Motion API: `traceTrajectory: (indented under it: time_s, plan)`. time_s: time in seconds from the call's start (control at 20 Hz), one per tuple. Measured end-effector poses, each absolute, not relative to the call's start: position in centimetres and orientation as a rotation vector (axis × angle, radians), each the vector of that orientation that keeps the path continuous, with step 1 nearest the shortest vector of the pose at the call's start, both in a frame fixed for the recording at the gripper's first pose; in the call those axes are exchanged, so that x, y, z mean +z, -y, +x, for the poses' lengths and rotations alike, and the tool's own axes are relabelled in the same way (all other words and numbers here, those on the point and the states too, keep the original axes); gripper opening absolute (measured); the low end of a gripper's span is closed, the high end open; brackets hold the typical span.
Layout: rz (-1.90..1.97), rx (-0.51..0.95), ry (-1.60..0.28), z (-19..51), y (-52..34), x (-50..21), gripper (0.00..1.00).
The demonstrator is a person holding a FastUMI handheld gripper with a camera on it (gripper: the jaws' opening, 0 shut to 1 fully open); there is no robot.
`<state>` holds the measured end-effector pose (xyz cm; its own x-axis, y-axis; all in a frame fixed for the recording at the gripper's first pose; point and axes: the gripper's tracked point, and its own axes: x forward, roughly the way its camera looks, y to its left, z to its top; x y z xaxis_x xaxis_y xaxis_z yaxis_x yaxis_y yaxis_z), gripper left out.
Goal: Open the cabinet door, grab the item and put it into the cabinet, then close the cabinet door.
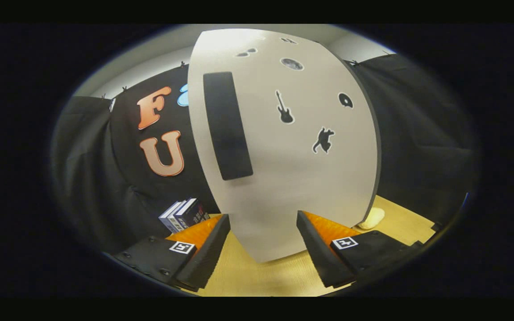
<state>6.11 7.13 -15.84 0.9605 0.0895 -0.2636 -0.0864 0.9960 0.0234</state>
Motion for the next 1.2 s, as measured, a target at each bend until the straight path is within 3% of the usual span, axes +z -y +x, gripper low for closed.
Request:
traceTrajectory:
  time_s: [0.45,1.2]
  plan:
    - [-0.053,0.059,-0.094,1.9,-6.3,-4.1,0.96]
    - [-0.068,0.015,-0.033,-1.6,-6.2,-1.4,0.96]
